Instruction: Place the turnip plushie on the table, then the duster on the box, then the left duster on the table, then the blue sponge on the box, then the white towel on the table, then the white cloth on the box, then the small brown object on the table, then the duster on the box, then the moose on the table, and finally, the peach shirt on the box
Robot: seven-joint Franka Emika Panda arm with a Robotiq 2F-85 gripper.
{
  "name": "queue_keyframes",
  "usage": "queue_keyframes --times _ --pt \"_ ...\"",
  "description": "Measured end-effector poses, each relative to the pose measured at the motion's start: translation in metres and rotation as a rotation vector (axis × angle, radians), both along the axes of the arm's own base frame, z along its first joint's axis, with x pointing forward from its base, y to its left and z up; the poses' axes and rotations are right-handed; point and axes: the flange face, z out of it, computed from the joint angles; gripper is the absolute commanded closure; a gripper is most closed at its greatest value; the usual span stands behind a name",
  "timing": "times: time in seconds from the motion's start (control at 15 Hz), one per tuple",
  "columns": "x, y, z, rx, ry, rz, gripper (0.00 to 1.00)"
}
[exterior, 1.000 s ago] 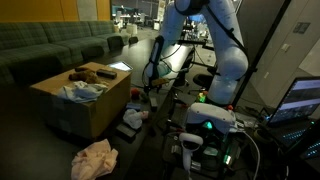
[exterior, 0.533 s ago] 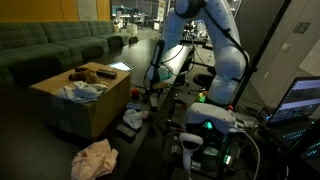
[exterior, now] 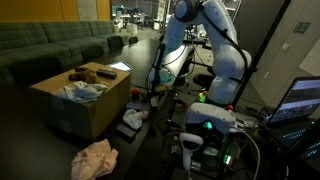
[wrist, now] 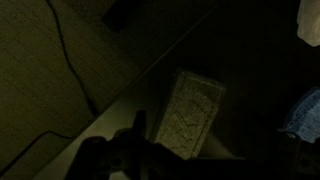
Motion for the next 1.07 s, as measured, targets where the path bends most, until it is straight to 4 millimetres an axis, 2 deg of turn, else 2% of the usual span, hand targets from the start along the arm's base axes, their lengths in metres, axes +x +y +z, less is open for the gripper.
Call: queue_keyframes --times 1.07 --pt "0.014 -0.007 -0.045 0.024 -0.002 0.026 0.0"
